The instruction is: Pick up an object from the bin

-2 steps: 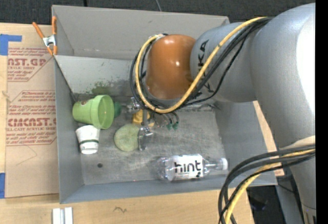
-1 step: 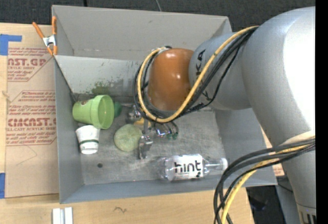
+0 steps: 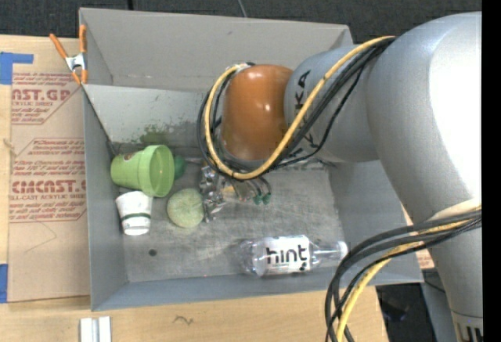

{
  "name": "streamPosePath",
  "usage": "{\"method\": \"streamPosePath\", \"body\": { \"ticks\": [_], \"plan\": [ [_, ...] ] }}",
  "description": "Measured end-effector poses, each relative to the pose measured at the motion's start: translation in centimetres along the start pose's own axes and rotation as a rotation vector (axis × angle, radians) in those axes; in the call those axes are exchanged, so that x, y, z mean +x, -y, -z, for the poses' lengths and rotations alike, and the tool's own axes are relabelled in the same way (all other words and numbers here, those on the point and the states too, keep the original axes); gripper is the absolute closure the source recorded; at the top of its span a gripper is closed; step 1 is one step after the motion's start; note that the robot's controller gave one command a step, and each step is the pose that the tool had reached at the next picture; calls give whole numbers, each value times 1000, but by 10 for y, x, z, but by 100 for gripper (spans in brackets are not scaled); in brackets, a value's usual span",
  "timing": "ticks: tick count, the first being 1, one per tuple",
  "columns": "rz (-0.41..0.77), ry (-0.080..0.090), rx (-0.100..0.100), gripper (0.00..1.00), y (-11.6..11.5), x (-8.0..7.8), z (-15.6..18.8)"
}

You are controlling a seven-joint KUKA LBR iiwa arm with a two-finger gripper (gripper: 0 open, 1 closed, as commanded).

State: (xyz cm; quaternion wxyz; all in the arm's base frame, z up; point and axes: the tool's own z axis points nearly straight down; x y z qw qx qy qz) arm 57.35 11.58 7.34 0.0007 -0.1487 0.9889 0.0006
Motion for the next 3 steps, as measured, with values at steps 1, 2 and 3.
{"method": "streamPosePath", "body": {
  "ticks": [1, 2, 3],
  "plan": [
    [0, 0, 0, 100, 0, 0, 0],
    [0, -3, 0, 100, 0, 2, 4],
    [0, -7, -1, 100, -1, 3, 22]
  ]
}}
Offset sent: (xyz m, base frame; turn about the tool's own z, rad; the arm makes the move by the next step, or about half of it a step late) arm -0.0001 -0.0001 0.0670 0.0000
